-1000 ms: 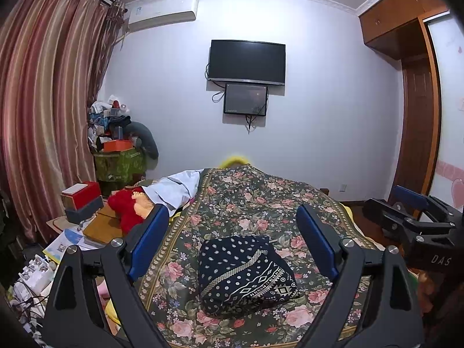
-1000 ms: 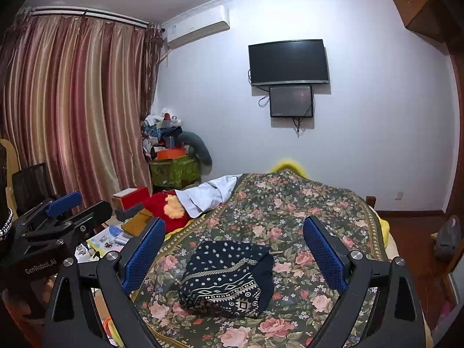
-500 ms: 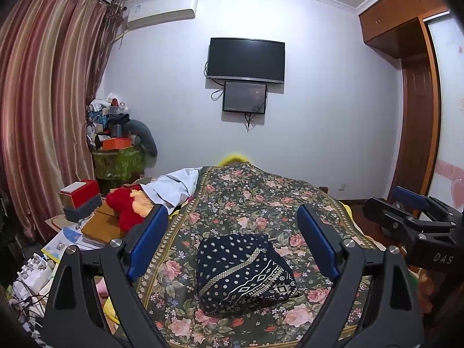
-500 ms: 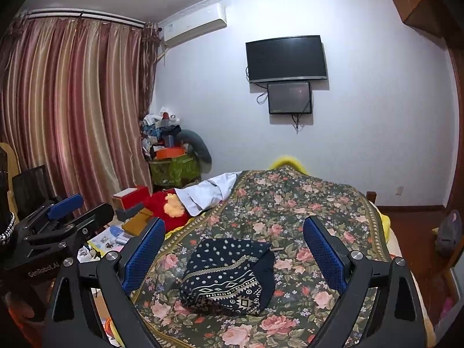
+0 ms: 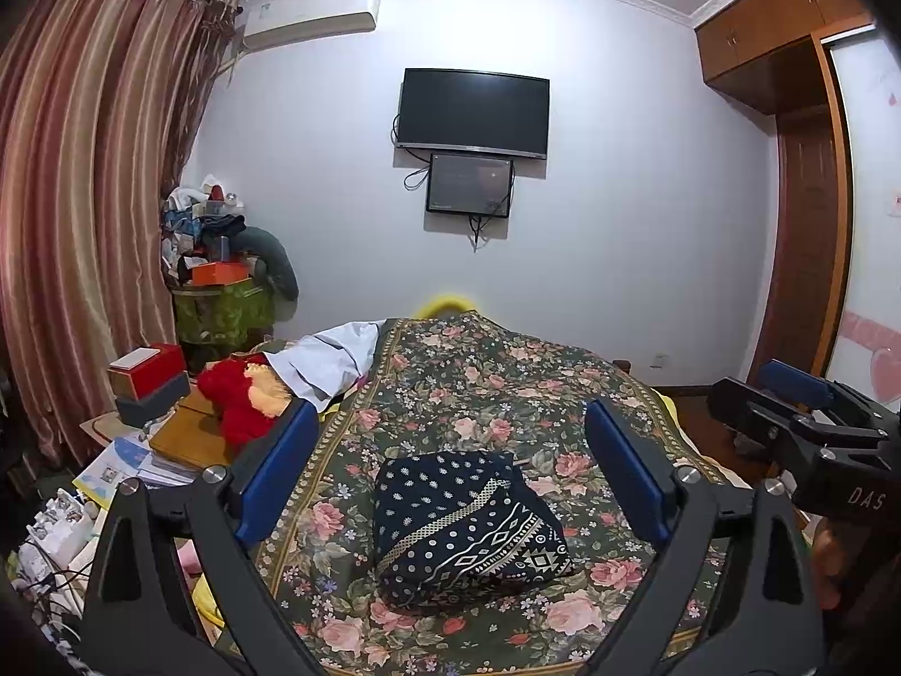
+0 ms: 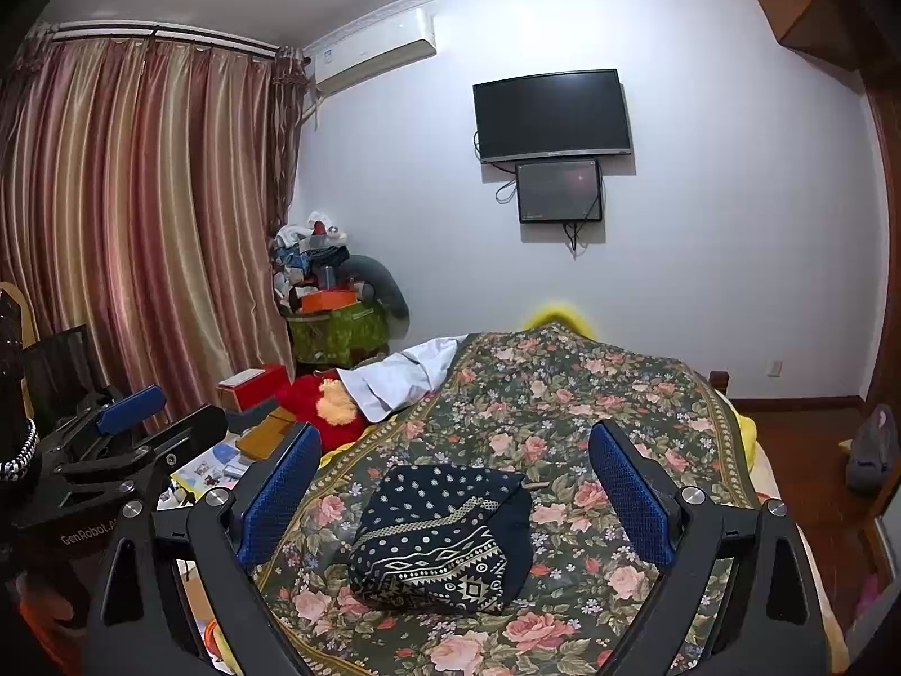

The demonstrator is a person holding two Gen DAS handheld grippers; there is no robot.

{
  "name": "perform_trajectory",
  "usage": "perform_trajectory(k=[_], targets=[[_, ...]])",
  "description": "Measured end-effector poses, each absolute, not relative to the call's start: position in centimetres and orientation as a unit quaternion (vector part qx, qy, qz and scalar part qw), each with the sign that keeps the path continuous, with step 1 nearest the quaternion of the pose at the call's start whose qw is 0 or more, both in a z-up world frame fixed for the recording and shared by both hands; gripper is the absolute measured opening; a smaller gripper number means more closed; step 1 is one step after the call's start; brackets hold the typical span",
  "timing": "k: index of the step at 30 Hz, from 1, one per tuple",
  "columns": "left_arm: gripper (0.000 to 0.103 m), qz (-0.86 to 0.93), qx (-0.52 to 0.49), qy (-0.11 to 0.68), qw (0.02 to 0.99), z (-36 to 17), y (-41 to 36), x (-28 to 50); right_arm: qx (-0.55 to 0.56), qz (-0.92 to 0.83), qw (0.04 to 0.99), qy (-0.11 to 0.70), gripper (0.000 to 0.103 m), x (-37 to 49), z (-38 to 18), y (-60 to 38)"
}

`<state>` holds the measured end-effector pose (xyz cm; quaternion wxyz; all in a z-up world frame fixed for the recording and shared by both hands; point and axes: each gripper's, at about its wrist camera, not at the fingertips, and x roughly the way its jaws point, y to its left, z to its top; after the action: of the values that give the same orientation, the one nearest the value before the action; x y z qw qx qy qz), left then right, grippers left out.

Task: Fold large clothes

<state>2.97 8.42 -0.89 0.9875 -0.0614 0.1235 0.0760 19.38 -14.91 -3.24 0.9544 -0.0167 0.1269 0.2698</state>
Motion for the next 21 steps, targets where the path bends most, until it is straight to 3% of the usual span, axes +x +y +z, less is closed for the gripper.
perform_trajectory(k=[21], targets=[[0.098,0.064,-0.053,0.125,0.989,-0.86,7.92,3.10,-0.016,0.266,0.956,0.125,0.096,19.31,-3.03,-15.00]])
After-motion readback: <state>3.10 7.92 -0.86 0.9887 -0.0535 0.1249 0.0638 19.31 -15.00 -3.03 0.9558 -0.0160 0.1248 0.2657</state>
